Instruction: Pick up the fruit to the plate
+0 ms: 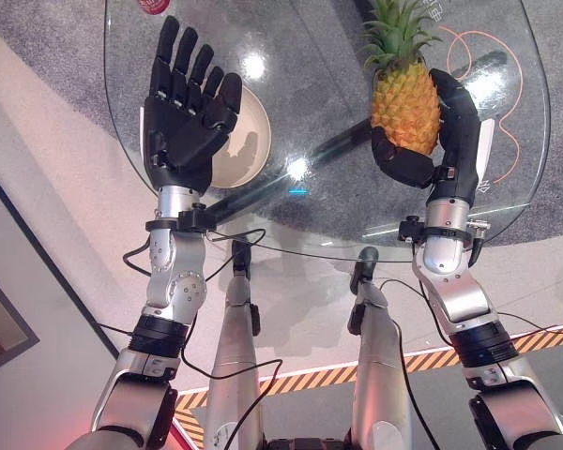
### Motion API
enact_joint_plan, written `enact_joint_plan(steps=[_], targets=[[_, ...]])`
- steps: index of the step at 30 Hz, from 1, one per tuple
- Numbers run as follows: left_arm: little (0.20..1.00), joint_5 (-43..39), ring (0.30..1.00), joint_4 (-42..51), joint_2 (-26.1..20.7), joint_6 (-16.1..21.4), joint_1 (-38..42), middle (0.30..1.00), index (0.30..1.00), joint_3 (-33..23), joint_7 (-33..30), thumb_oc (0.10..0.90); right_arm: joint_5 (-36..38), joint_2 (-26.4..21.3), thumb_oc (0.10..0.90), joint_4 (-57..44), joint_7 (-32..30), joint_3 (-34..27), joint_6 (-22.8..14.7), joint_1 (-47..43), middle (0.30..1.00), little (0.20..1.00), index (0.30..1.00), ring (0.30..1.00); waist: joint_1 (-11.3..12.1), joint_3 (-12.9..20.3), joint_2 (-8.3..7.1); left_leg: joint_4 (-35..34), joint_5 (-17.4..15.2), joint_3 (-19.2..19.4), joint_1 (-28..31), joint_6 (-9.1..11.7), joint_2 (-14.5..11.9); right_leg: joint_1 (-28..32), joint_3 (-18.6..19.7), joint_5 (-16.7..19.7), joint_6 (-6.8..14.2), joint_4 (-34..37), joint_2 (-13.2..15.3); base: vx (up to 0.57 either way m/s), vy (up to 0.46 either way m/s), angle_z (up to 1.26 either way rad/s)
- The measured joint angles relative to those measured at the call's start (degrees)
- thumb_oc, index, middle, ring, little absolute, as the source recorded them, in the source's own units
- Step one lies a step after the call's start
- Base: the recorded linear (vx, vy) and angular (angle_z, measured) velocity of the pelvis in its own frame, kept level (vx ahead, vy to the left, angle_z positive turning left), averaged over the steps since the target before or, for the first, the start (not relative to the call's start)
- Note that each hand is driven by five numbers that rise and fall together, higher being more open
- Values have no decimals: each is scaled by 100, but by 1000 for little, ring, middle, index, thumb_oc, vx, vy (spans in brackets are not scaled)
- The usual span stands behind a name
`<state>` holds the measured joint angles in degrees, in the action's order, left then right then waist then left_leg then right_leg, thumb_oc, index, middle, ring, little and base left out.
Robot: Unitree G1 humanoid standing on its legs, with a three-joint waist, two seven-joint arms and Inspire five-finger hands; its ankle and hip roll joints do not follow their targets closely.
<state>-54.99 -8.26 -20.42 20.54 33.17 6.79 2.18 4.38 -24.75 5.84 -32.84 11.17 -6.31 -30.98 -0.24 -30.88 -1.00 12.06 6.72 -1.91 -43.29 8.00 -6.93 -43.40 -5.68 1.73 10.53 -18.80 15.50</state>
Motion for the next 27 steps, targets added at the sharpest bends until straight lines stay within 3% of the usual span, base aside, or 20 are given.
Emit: enact_joint_plan(steps=[12,27], targets=[[900,-741,900,26,-25,-551,18,900,900,210,114,800,-1,-21,100,-148,290,38,-1,-29,300,200,300,300,-7,0,-1,-12,2,17,-18,3,6,-29,3,-11,6,2,8,0,0,0],[900,-851,900,27,-10,-808,311,900,900,519,80,800,-174,-37,100,-231,669,108,-63,-323,300,200,300,300,-4,0,-1,-17,2,23,-26,5,13,-46,5,-14,9,-1,16,0,0,0]])
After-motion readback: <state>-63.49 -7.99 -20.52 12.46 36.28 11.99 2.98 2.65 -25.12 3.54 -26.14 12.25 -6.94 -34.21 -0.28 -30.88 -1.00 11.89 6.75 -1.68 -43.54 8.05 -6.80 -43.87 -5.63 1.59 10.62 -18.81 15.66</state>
